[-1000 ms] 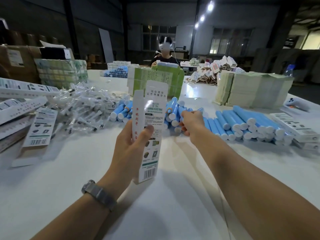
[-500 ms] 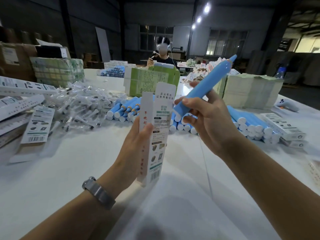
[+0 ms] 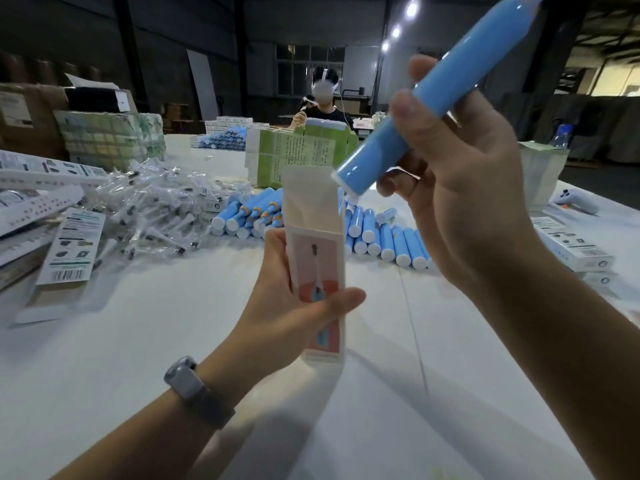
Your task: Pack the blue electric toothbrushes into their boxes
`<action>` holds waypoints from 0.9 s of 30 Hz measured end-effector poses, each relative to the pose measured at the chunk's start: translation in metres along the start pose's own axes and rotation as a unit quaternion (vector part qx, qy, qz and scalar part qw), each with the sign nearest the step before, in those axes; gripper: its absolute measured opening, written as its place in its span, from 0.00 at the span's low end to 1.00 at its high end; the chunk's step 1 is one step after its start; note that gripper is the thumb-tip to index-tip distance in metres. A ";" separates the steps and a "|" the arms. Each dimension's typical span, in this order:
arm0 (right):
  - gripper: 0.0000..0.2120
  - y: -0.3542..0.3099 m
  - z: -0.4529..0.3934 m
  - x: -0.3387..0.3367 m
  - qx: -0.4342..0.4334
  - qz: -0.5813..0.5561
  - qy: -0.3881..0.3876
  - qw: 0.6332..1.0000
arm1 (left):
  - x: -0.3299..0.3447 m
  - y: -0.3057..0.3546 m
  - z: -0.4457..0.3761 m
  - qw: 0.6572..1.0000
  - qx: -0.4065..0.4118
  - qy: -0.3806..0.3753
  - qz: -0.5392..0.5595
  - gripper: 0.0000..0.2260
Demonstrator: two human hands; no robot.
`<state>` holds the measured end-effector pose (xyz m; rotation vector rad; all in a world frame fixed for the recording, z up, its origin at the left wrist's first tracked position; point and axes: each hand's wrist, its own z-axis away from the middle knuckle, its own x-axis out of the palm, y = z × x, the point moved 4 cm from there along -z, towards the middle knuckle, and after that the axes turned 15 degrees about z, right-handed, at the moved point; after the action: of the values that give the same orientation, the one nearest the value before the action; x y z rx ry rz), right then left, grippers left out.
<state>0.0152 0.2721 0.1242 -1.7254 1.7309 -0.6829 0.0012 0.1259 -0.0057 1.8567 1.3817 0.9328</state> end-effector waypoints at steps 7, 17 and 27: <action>0.44 -0.005 0.002 0.004 -0.085 0.262 0.020 0.961 | 0.001 0.006 0.001 0.995 0.025 0.060 -0.075 0.22; 0.26 0.018 0.010 0.019 -0.101 0.390 -0.037 0.915 | 0.007 0.004 0.000 0.995 0.028 0.064 -0.073 0.21; 0.13 0.039 0.018 0.024 -0.116 0.359 0.014 0.926 | 0.003 0.004 0.003 0.999 0.041 0.005 -0.026 0.15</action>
<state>0.0017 0.2504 0.0818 -1.0663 2.3288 -0.1751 0.0063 0.1278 -0.0035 1.8693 1.4875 0.8736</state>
